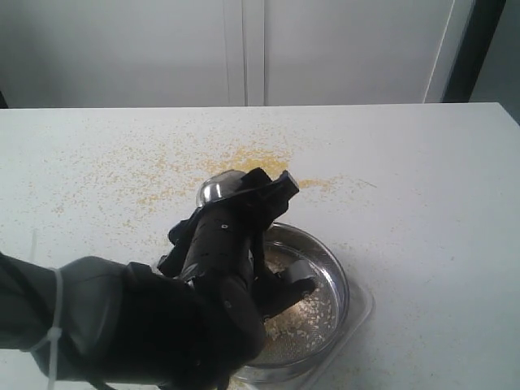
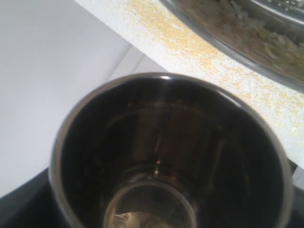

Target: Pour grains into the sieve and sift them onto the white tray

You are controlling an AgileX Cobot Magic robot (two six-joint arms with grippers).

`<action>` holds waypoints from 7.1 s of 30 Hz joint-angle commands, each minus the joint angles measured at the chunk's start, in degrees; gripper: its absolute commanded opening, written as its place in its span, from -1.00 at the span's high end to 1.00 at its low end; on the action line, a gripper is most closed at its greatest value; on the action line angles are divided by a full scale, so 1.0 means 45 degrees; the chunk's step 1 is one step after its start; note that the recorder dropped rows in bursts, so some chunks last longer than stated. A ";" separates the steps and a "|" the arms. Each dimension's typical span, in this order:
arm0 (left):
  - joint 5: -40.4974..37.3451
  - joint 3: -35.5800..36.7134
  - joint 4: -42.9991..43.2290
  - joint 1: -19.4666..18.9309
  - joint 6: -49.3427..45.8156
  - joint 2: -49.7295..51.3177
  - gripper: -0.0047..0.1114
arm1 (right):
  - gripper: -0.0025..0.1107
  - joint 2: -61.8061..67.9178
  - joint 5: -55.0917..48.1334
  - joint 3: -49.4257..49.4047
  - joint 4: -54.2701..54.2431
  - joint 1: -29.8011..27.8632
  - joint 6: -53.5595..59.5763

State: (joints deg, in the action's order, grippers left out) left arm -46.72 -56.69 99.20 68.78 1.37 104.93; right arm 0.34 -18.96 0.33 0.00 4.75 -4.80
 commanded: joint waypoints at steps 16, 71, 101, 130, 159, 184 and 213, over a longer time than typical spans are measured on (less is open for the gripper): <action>-0.0182 -0.0271 0.0166 0.0719 -0.0707 0.0027 0.92 | 0.96 -0.0077 0.0192 -0.0073 0.0000 0.0076 0.0002; 1.0462 0.0196 0.0166 -0.7127 1.9403 -0.3856 0.92 | 0.96 -0.0077 0.0144 -0.0073 0.0000 0.0076 0.0001; 2.0833 0.3002 -1.6101 -1.0789 0.4627 -0.2289 0.92 | 0.96 -0.0077 0.0144 -0.0073 0.0000 0.0076 0.0001; 2.2839 0.3002 -1.7271 -1.1191 0.4858 0.1556 0.92 | 0.96 -0.0077 0.0144 -0.0073 0.0000 0.0076 0.0001; 2.3266 0.2794 -1.9373 -1.1191 0.3320 0.2988 0.47 | 0.96 -0.0077 0.0144 -0.0073 0.0000 0.0076 0.0001; 1.6004 0.2794 -1.6218 -1.1191 0.6092 -0.1150 -0.70 | 0.96 -0.0077 0.0144 -0.0073 0.0000 0.0076 0.0001; 0.2913 0.2794 -1.6716 -1.1213 0.4752 -0.6275 0.91 | 0.96 -0.0077 0.0144 -0.0073 0.0000 0.0076 0.0001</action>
State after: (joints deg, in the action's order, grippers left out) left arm -28.43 -44.04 27.67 18.61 27.83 77.36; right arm 0.34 -18.96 0.33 0.00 4.75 -4.80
